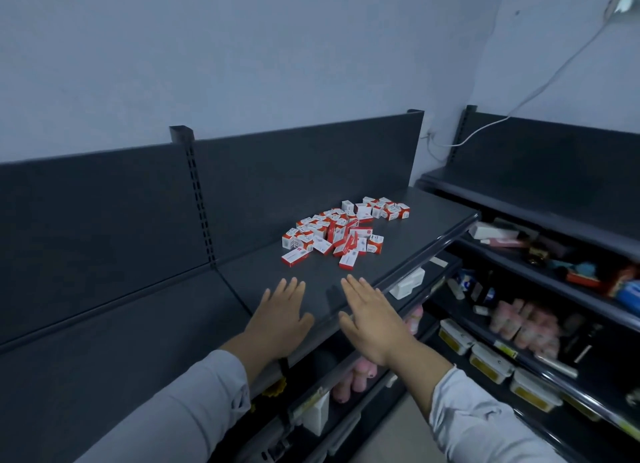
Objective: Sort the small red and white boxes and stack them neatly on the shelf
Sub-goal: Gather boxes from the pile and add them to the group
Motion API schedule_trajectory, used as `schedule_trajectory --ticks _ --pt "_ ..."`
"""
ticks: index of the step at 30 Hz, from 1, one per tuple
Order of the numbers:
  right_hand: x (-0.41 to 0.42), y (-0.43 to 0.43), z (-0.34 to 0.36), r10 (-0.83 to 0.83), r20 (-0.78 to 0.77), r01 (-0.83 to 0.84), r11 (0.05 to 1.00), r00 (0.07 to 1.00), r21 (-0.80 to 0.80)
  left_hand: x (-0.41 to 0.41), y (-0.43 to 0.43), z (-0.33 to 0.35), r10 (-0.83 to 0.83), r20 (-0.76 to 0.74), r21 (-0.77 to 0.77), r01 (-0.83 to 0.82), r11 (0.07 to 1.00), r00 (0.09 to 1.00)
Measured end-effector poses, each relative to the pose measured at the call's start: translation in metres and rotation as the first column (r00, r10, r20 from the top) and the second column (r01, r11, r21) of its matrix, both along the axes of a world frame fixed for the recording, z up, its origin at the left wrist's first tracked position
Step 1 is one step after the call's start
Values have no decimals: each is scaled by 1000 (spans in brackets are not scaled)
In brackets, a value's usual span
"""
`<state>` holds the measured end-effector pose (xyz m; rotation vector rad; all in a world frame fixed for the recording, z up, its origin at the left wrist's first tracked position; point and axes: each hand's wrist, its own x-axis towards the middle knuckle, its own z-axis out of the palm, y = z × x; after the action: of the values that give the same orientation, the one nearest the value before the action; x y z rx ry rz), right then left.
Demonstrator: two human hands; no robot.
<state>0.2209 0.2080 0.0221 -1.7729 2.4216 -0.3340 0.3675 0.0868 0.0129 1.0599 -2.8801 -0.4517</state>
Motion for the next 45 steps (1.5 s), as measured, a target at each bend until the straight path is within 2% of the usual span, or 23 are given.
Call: schedule_trajectory --ticks 13,18,22,29,32,38,45 --pt "-112 -55 1 -71 -41 72 997 997 36 -131 -74 -9 -83 0 60 82 995 997" --pt "-146 -75 -11 -95 -8 95 995 995 33 -168 -93 -18 -111 -11 38 112 993 994" --pt "-172 -92 -22 -70 26 69 996 997 53 -188 -103 -28 -108 16 42 108 993 994" --pt "-227 -139 -36 61 49 -59 997 997 -48 -220 -119 -36 -43 -79 35 46 998 996" --pt "-249 -160 -40 138 58 -137 990 989 -10 -226 -124 -40 37 -107 26 -34 999 994" --pt "-290 -185 -35 322 37 -324 945 946 43 -240 -117 -35 298 -55 69 -294 953 953" --pt "-308 -195 -41 538 38 -539 841 842 50 -251 -90 -45 526 -78 158 -510 845 847"
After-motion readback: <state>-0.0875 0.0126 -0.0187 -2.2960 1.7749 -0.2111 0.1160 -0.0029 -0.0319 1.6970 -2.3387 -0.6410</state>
